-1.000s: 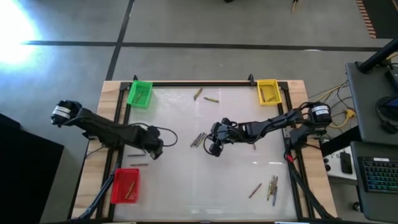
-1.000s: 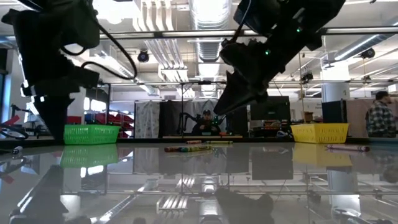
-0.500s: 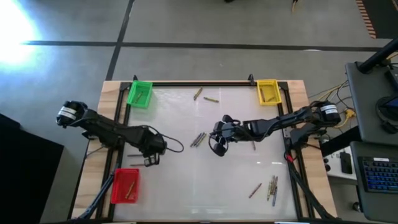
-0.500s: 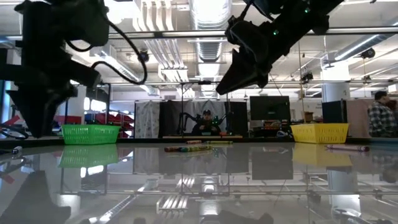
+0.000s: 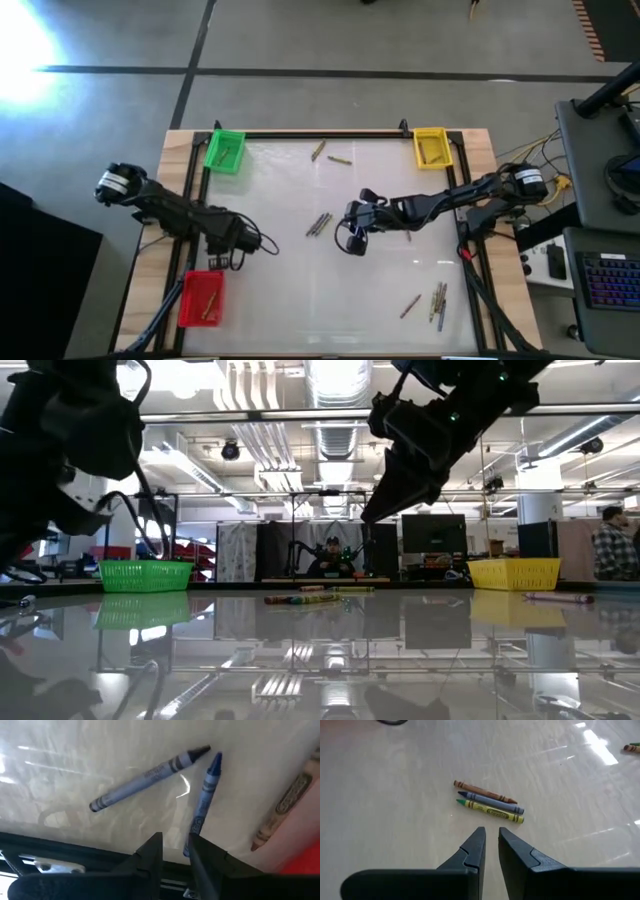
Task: Sort crayons
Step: Put the blue crayon into the green basket
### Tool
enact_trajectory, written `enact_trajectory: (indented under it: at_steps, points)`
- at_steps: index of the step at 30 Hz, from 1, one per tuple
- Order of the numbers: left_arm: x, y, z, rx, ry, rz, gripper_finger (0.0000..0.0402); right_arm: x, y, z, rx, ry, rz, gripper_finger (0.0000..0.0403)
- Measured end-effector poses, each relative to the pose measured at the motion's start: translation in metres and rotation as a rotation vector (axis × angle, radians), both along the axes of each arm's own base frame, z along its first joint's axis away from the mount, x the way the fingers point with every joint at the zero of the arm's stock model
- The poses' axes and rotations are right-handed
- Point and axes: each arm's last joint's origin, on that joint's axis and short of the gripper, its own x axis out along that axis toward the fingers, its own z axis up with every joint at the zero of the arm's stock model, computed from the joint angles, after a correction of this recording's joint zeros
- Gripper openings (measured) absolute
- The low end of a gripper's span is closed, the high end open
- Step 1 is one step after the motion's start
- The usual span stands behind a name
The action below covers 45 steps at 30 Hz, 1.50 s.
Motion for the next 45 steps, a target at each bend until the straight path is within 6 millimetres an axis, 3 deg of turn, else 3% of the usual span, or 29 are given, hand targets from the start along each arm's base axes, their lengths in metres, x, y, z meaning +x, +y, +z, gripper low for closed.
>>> enact_trajectory:
  at_steps: [11,13,25,35,39,45]
  points:
    - [-0.009,-0.002,-0.011,0.007,0.028,-0.046,0.0081,0.000,0.001,0.001,0.000,-0.003,0.004,0.0043]
    - [-0.009,0.000,-0.014,0.084,0.027,-0.012,0.0086,0.000,0.001,0.001,0.000,-0.003,0.004,0.0043]
    - [0.011,-0.001,-0.009,0.277,-0.027,-0.086,0.0120,0.000,0.001,0.001,-0.002,-0.004,0.006,0.0043]
    - [0.011,-0.002,-0.036,0.283,0.101,-0.106,0.0148,0.000,0.001,0.001,-0.008,-0.001,0.012,0.0043]
    - [0.015,-0.001,-0.039,0.415,0.112,-0.069,0.0149,0.000,0.001,0.001,-0.009,0.001,0.012,0.0043]
    - [0.026,-0.003,-0.039,0.440,0.085,-0.108,0.0149,0.000,0.001,0.002,-0.013,0.002,0.014,0.0043]
